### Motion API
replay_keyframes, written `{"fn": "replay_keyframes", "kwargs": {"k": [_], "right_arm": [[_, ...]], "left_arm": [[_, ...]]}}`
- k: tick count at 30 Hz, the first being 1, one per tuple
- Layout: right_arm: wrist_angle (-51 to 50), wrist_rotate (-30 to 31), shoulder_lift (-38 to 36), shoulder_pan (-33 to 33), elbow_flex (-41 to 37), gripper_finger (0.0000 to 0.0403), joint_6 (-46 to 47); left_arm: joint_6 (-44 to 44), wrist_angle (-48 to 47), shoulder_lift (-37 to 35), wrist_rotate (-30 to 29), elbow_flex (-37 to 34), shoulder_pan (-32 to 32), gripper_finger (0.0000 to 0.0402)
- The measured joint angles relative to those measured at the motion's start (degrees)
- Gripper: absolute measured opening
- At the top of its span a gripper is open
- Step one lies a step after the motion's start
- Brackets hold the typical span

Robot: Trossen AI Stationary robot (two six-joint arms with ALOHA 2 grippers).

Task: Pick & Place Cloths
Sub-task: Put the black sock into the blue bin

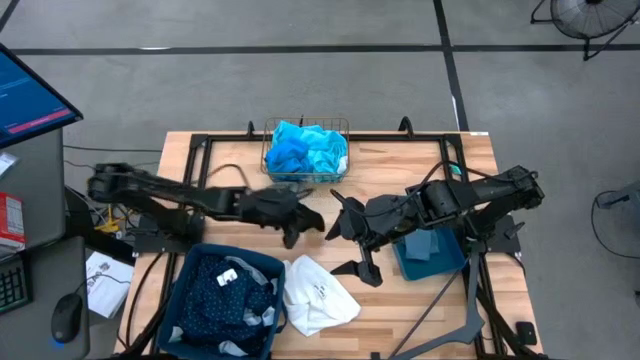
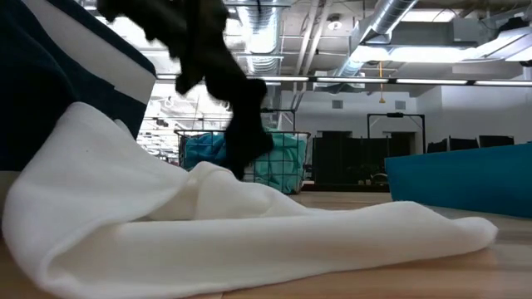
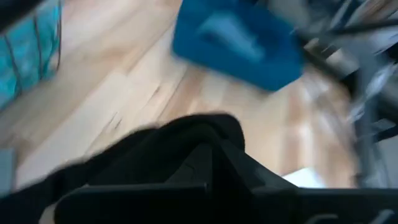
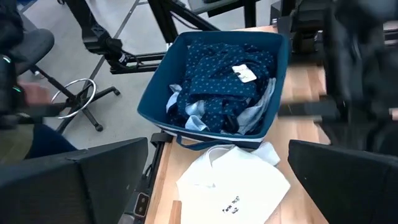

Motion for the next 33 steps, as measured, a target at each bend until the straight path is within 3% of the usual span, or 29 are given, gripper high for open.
{"fn": "replay_keyframes", "kwargs": {"k": [6,14,27,33], "right_arm": [[0.0,0.8,0.0,-2.2,0.0,0.0379,-0.5],[1.2,8.9,2.1,-5.2,0.0,0.0379,-6.3],[13.0,10.4,13.2,-10.7,-0.1,0.0379,-6.4],[15.3,18.7,16.0,-11.8,0.0,0.0379,-3.2]], "left_arm": [[0.5,-0.1,-12.4,-0.3,0.0,-1.5,0.0],[0.9,0.0,-22.1,-2.2,0.1,-2.5,0.0],[2.5,0.5,-23.7,-5.9,0.1,-2.7,0.0],[2.5,0.6,-23.7,-5.9,0.1,-2.7,0.0]]}}
